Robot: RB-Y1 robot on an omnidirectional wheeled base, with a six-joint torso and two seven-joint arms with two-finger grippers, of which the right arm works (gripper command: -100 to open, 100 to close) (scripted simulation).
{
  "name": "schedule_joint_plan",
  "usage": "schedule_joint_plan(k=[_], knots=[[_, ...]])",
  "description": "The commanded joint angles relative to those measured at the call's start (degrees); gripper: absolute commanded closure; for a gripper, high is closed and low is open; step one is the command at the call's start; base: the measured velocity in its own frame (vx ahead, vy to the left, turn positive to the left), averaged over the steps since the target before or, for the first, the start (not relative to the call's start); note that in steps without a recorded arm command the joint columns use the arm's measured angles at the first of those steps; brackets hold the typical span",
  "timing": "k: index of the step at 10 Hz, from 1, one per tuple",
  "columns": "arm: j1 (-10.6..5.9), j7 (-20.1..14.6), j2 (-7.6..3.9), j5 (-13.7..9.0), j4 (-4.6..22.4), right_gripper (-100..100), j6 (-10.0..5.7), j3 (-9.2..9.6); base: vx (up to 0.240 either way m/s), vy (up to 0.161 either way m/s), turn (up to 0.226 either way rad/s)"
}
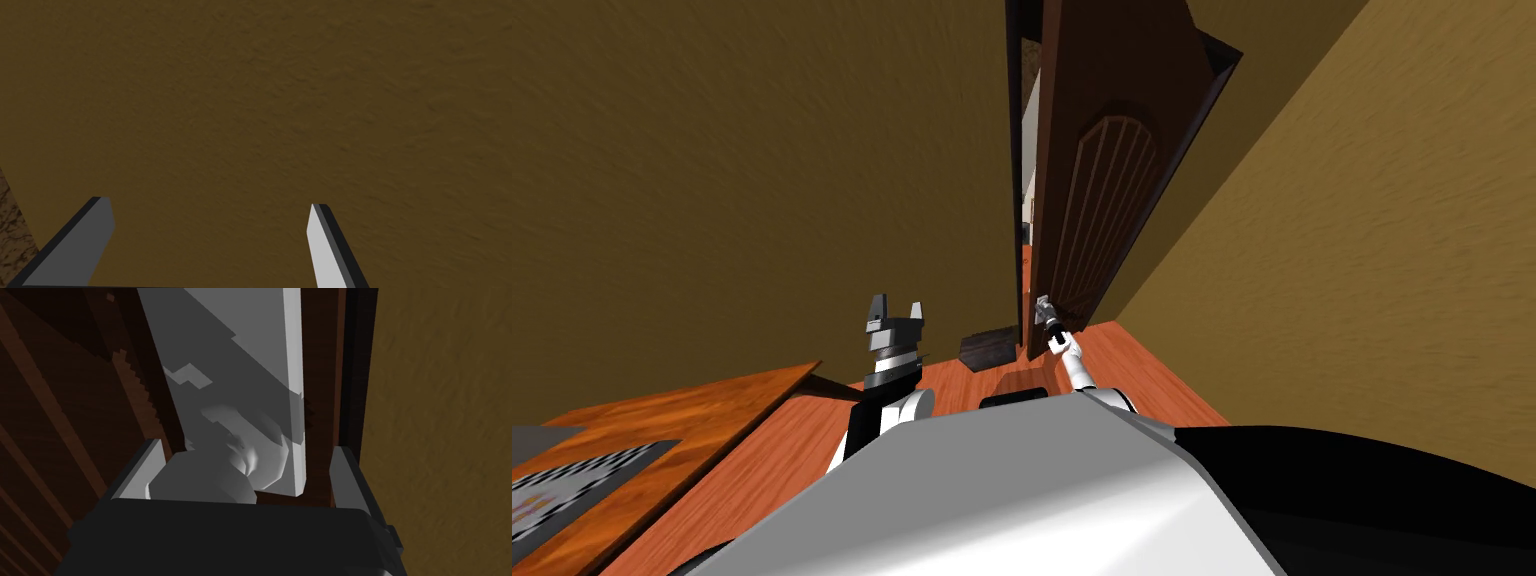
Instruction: Pull the door open
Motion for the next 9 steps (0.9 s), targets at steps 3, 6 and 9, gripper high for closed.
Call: schedule_joint_plan(k=[3, 6, 9], knots=[[0.23, -3.9, -0.10, -2.0, 0.7, 100, -0.48, 0.84, -0.124, -0.019, 0.087], [0.27, -5.5, -0.67, -2.9, 0.7, 100, -0.50, 0.73, -0.088, -0.033, 0.062], [0.27, -5.5, -0.67, -2.9, 0.7, 100, -0.50, 0.73, -0.011, 0.012, -0.007]])
